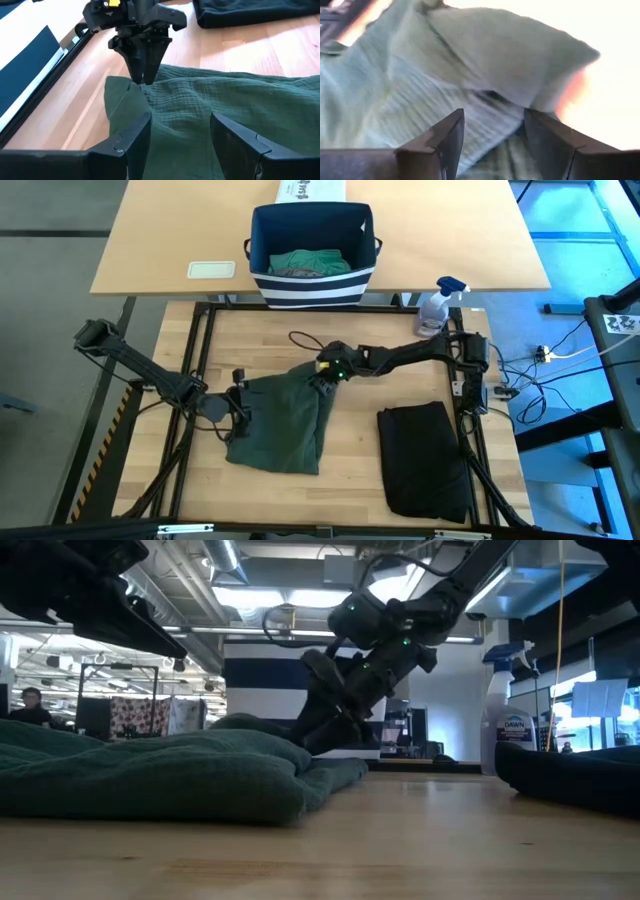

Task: Fold Laundry from Bin
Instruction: Stack the folded green polo shirt on top of the folded black shirt

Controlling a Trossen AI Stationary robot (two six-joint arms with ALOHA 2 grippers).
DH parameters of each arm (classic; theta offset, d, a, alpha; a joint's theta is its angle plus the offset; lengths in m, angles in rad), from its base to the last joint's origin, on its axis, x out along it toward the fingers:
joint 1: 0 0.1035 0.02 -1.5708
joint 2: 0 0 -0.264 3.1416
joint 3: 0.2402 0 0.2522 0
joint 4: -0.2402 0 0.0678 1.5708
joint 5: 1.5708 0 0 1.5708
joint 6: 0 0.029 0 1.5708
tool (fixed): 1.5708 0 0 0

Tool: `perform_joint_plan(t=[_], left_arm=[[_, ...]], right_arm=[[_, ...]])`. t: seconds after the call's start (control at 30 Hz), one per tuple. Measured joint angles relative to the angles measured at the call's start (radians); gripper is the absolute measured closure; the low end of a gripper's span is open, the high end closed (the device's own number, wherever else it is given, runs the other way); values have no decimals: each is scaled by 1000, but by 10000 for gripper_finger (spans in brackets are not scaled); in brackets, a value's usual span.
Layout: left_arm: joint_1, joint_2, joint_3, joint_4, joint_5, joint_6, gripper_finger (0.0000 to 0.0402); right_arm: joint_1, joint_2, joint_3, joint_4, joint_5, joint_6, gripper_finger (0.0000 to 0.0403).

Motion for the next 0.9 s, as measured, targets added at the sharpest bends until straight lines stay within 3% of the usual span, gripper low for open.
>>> perform_joint_plan(t=[0.37, 0.7, 0.9], left_arm=[[2, 1, 0, -1, 3, -2, 207], [8, 1, 0, -1, 5, 21, 207], [8, 1, 0, -1, 6, 28, 207]], right_arm=[[-55, -30, 0, -29, 29, -56, 193], [-151, -28, 0, 45, -161, 28, 193], [-153, -4, -2, 106, -214, 105, 193]])
